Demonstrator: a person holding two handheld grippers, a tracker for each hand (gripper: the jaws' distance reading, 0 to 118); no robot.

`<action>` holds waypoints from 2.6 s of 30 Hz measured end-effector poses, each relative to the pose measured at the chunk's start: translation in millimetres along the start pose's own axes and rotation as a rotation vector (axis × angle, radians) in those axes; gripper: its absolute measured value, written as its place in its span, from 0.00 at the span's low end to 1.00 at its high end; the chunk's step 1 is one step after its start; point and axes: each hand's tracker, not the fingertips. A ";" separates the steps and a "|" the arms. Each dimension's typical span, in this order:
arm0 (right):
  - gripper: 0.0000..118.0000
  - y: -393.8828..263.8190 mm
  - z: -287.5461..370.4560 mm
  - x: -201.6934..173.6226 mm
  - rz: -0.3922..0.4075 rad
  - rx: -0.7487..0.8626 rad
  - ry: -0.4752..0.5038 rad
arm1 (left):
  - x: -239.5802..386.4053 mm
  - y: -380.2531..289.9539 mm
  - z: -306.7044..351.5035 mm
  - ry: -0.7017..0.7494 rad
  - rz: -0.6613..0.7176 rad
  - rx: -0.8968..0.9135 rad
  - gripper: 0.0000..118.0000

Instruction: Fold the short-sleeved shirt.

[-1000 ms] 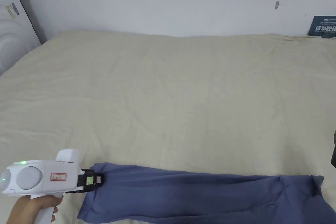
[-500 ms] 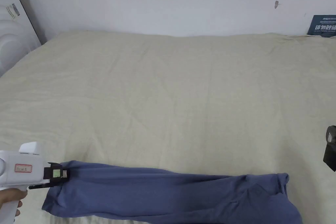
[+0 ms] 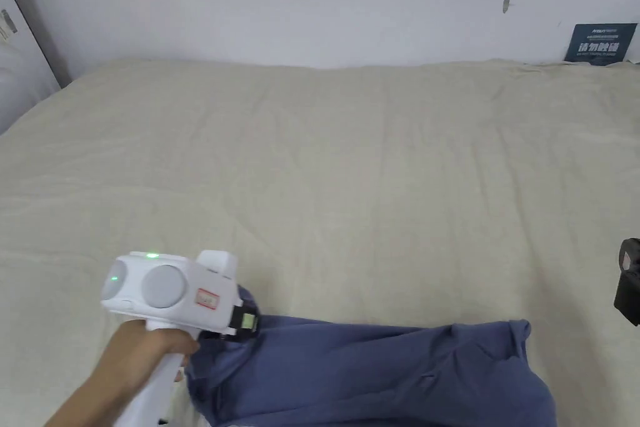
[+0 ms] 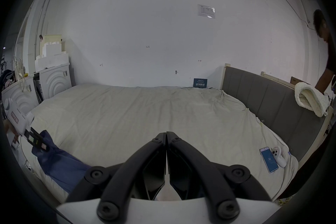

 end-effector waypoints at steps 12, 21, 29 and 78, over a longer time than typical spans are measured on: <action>0.00 -4.0 7.9 13.5 -0.006 -0.010 -0.029 | 104.7 6.9 -72.6 -0.083 -0.124 -0.065 0.00; 0.00 -4.3 14.1 13.3 -0.007 -0.024 -0.040 | 120.0 -9.6 -106.3 -0.035 -0.151 -0.134 0.17; 0.00 -2.8 16.5 8.6 -0.010 -0.024 -0.034 | 124.3 -10.8 -70.6 -0.052 -0.191 -0.002 1.00; 0.00 -0.2 21.7 20.1 -0.022 -0.026 -0.052 | 108.0 -73.8 -102.6 -0.029 -0.135 0.243 0.00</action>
